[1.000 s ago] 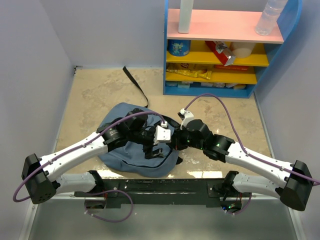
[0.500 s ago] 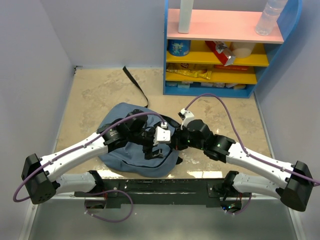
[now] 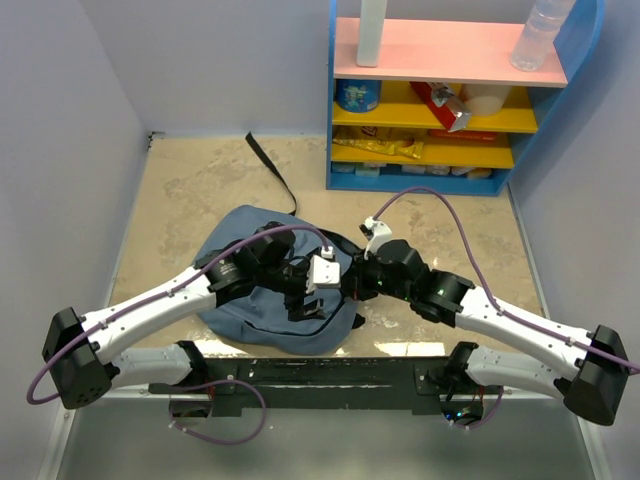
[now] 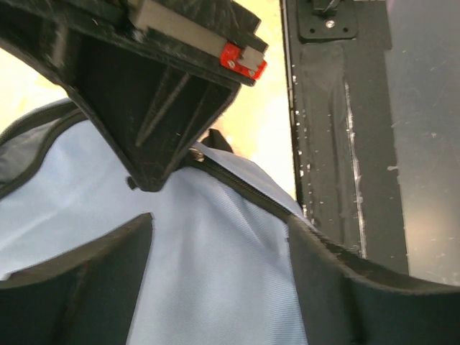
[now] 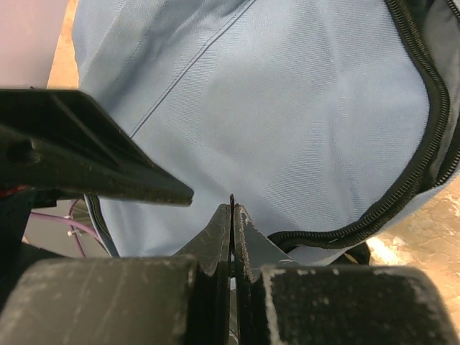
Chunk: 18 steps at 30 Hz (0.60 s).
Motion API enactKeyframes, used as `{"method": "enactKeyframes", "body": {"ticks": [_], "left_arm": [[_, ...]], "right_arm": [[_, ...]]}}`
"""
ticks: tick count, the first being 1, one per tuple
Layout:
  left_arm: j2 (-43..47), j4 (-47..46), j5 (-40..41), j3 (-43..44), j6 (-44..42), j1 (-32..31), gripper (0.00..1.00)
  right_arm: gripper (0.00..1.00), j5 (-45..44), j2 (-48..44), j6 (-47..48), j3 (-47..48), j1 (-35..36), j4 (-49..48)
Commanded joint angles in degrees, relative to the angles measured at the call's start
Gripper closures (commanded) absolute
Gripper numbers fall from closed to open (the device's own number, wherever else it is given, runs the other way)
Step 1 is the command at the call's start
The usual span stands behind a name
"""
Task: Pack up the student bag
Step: Zip the student bag at the center of the board.
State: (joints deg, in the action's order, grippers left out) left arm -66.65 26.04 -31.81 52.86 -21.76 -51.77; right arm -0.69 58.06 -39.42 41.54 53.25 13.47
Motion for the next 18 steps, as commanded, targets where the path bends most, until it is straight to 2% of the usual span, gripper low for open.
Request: {"method": "enactKeyframes", "body": {"ticks": [1,3,5,18], "left_arm": [[1.96,-1.87,-3.78,-1.27,2.86,-0.09,0.28],[2.05,-1.17,-4.39,-1.79,2.43,-0.52,0.35],[2.05,-0.47,-4.84,-2.15,2.07,-1.31,0.37],[-0.05,-3.36,-3.7,-4.87,5.05,-4.22,0.23]], "right_arm": [[1.0,-3.43,-2.6,0.83,2.49,0.27,-0.29],[1.0,-4.49,-2.69,1.19,2.67,0.27,0.15],[1.0,-5.11,-2.69,1.54,3.19,0.27,0.5],[1.0,-4.59,-2.16,1.63,4.43,0.27,0.94]]}}
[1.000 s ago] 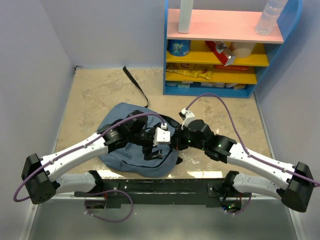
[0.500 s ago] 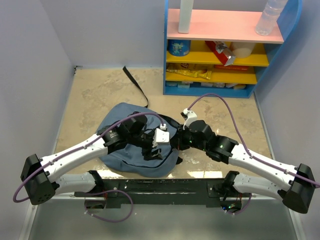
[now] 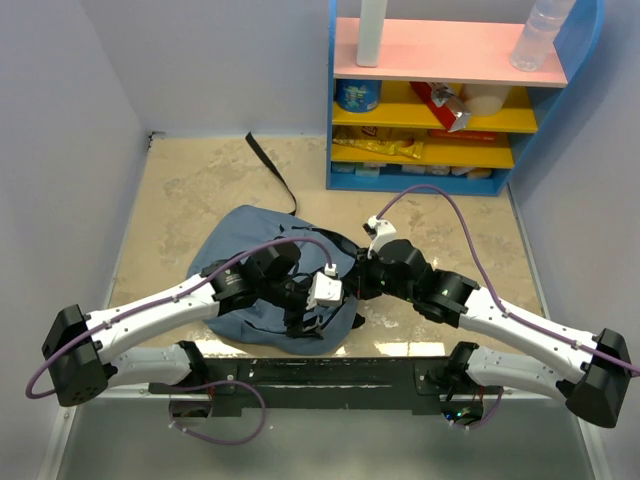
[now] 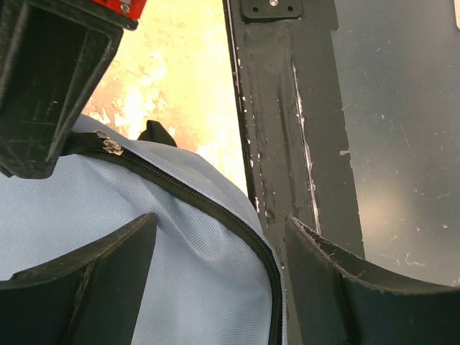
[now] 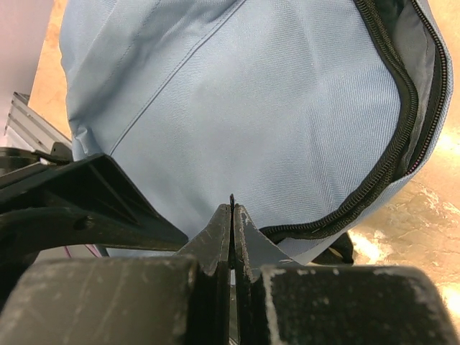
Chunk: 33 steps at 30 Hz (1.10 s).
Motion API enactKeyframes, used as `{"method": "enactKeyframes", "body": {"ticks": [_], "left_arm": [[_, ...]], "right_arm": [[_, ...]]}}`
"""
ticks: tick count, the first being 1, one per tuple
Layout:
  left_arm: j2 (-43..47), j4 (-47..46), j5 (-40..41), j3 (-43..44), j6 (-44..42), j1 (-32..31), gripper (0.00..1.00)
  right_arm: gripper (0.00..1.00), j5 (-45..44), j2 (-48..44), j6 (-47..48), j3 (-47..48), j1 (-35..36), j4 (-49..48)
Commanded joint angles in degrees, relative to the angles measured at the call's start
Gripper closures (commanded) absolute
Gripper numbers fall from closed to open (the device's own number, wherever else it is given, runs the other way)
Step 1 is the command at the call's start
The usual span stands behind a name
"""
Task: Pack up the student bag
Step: Zip the student bag at the center of the board.
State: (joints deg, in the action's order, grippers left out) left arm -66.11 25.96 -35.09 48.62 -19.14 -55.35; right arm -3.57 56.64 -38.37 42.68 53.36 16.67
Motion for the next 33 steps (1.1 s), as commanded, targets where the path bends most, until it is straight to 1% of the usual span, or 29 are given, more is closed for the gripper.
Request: {"method": "enactKeyframes", "body": {"ticks": [1,3,7,10,11,13,14,16,17,19,20,24,27,30,31,33], "left_arm": [[-0.69,-3.28,-0.59,-0.63,2.78,-0.72,0.23],[-0.95,-3.63,-0.94,-0.72,3.4,-1.07,0.25],[-1.04,-4.77,-0.42,-2.12,3.84,-1.51,0.32],[-1.3,-5.04,0.11,-3.0,3.58,-1.95,0.41],[-1.31,-5.12,0.37,-3.09,3.67,-1.95,0.48],[-1.57,-5.56,1.77,-3.27,3.41,-1.86,0.59],[-1.57,-5.65,2.13,-3.36,3.4,-1.86,0.7],[-1.75,-6.0,2.92,-3.27,2.96,-1.86,0.79],[-1.83,-6.0,3.1,-3.18,2.79,-1.95,0.88],[-1.83,-6.18,3.71,-3.01,2.44,-1.95,0.94],[-1.83,-6.18,3.71,-2.83,2.0,-1.95,1.0],[-1.66,-5.74,3.36,-2.57,1.3,-2.04,1.0],[-1.31,-4.51,2.14,-2.3,-0.37,-2.13,1.0],[-1.13,-2.67,0.2,-2.13,-2.65,-2.57,1.0],[-1.13,-2.14,-0.41,-1.95,-3.44,-2.74,1.0],[-1.13,-0.3,-0.94,-1.78,-6.17,-3.44,1.0]], "right_arm": [[1.0,-1.53,-0.74,0.49,3.29,0.16,-2.34],[1.0,-1.35,-0.66,0.31,3.2,0.16,-2.51],[1.0,-0.38,-0.22,-0.04,3.2,0.16,-3.4],[1.0,-0.47,-0.22,0.05,3.55,0.25,-3.48],[1.0,-0.56,-0.3,0.05,3.55,0.16,-3.48],[1.0,-0.64,-0.31,0.05,3.55,0.16,-3.57],[1.0,-0.91,-0.3,0.05,3.55,0.16,-3.57],[1.0,-1.0,-0.13,0.22,3.55,0.16,-3.48],[1.0,-1.34,-0.13,0.31,3.64,0.07,-3.4],[1.0,-1.44,0.05,0.4,3.64,-0.01,-3.13],[1.0,-1.52,0.22,0.49,3.73,0.07,-3.13],[1.0,-2.49,0.92,1.19,4.26,-0.63,-1.99],[1.0,-1.79,1.36,2.24,4.52,-2.73,-1.46],[1.0,0.4,1.71,3.56,4.79,-6.94,-1.55],[1.0,1.8,1.8,4.52,4.96,-9.39,-1.72],[1.0,2.78,2.59,5.23,5.22,-11.61,-1.64]]}}
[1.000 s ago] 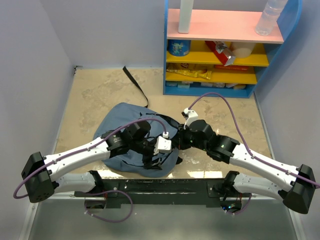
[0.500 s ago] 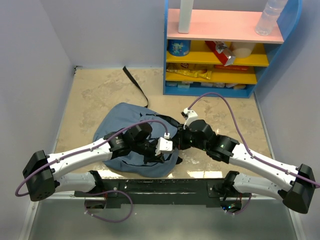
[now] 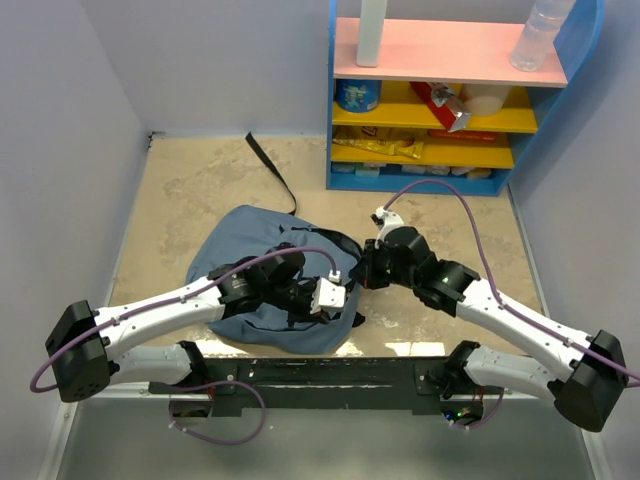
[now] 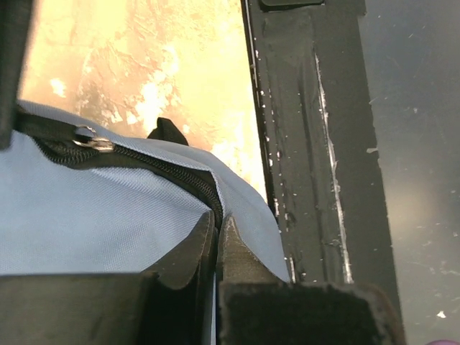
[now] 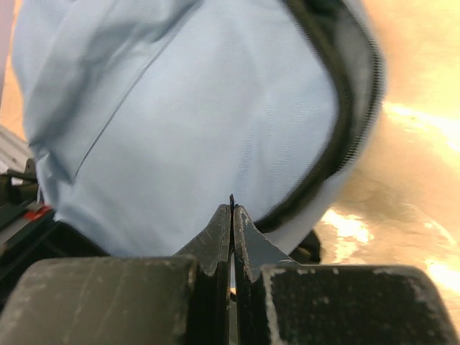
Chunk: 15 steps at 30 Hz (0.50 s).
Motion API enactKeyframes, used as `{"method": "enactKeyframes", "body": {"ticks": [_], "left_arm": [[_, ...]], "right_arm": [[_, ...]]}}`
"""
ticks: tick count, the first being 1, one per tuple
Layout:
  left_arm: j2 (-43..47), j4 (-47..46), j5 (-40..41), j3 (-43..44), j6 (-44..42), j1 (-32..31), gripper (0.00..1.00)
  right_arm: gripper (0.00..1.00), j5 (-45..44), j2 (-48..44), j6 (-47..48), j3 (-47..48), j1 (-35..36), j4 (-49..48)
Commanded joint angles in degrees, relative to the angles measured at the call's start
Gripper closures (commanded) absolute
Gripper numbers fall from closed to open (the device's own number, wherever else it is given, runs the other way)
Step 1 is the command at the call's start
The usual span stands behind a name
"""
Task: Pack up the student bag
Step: Zip the student bag at the center of the board.
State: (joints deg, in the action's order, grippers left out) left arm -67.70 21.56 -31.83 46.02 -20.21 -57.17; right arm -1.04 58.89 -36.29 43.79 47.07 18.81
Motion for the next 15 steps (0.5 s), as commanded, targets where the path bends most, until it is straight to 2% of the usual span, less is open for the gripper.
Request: {"method": "enactKeyframes", "body": {"ticks": [1,15], "left_arm": [[0.29,4.8,-4.37,1.17,-6.15,-1.98,1.0],[0.38,12.54,-6.04,2.32,-15.82,-4.71,1.0]], "right_arm": [[1.0,0.94,0.52,4.03,4.46,-6.89,-3.95],[1.0,-0.27,8.87,9.66,10.08,-12.18,-4.57]]}}
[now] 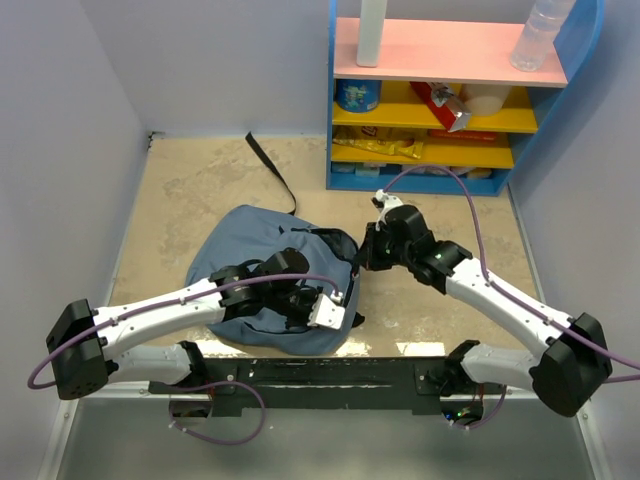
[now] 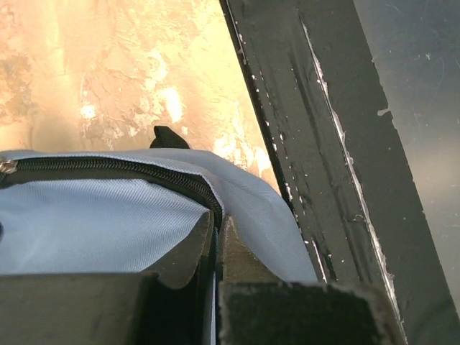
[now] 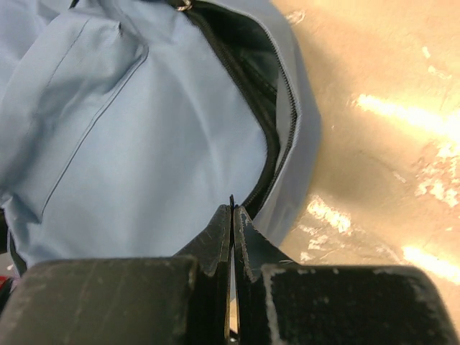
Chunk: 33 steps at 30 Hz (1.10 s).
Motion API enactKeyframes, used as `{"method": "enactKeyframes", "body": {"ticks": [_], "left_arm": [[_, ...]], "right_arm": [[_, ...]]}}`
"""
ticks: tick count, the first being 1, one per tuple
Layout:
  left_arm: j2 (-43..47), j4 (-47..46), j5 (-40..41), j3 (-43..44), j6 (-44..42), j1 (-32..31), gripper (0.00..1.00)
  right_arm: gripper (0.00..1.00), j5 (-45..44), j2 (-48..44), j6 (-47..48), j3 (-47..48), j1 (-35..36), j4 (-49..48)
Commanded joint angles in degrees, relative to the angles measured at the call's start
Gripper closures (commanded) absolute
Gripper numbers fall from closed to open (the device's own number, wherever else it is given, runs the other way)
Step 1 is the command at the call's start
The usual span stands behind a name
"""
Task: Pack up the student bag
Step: Zip the student bag at the center of the board.
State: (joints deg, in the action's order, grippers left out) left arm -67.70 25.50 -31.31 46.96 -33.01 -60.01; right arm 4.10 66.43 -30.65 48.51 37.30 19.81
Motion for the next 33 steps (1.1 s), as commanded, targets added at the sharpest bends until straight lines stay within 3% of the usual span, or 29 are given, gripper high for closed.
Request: {"method": "enactKeyframes", "body": {"ticks": [1,10,18,24,33], "left_arm": [[0.38,9.04,-7.18,1.73,-3.37,-1.87,1.0],[0.03,18.69,-13.68,3.66,-11.97,-2.74,1.0],[-0.68,26.53,-13.08,4.72,-23.49,-4.06,1.0],[-0.85,27.86,-8.87,4.98,-28.15,-4.24,1.0],[-4.45,28.03,-2.8,11.56,-33.08,-4.24,1.0]], "right_arm": [[1.0,-5.76,1.76,4.89,6.06,-2.75,-5.4],[1.0,-8.23,12.13,8.76,13.79,-3.9,-7.77],[1.0,-12.97,21.98,9.91,23.73,-6.88,-7.78],[1.0,-20.17,13.47,7.63,17.17,-12.07,-5.84],[1.0,-23.43,-2.69,3.15,6.17,-12.6,1.88]]}}
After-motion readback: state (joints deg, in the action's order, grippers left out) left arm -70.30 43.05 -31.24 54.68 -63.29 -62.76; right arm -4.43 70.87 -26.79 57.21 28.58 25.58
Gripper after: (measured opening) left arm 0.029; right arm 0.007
